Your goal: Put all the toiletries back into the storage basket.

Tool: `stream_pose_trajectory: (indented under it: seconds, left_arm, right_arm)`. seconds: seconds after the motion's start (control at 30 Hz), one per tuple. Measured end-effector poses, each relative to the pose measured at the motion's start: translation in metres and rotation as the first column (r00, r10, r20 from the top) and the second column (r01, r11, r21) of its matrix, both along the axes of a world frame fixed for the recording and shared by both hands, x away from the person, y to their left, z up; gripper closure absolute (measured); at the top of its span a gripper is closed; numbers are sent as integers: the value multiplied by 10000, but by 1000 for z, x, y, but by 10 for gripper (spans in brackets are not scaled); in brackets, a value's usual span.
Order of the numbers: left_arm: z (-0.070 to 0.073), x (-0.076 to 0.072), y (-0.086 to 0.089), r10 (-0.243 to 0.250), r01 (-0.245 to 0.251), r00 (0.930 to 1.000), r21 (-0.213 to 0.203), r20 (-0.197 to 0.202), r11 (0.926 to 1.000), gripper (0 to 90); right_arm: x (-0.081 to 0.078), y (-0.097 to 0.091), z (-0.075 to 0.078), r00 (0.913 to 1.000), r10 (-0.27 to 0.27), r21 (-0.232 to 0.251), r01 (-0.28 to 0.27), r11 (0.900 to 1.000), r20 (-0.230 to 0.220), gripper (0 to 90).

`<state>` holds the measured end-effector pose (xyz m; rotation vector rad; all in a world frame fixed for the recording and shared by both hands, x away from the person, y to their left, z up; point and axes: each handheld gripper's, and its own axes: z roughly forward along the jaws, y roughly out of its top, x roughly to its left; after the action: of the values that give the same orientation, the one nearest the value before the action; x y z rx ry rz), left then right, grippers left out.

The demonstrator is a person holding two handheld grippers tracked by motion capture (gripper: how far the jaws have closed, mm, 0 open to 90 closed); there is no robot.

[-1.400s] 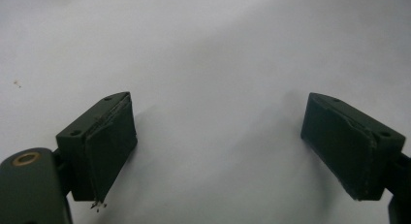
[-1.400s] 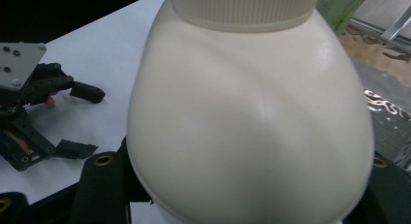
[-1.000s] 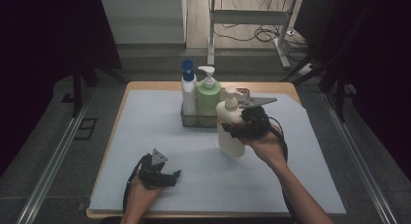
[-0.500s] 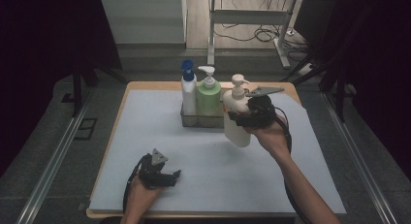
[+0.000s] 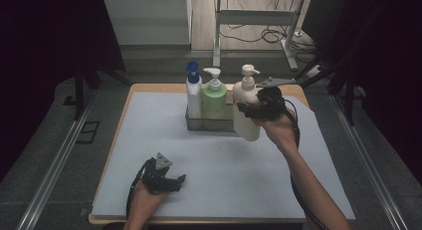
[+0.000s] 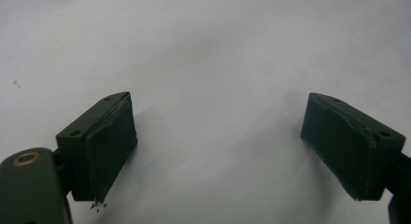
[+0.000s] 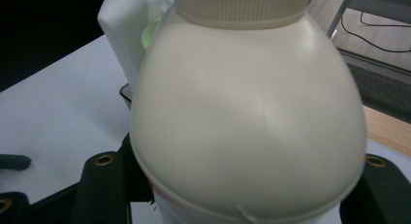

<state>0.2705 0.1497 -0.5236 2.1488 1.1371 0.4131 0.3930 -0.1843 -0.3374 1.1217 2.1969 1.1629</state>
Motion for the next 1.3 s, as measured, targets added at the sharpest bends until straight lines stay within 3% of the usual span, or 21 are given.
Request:
stream_pose_trajectory:
  seconds: [1.3]
  left_arm:
    - [0, 0, 0, -4, 4, 10000, 1, 0, 10000, 121]
  right_arm:
    - [73, 12, -12, 9921, -1157, 238, 1146, 9931, 487, 374]
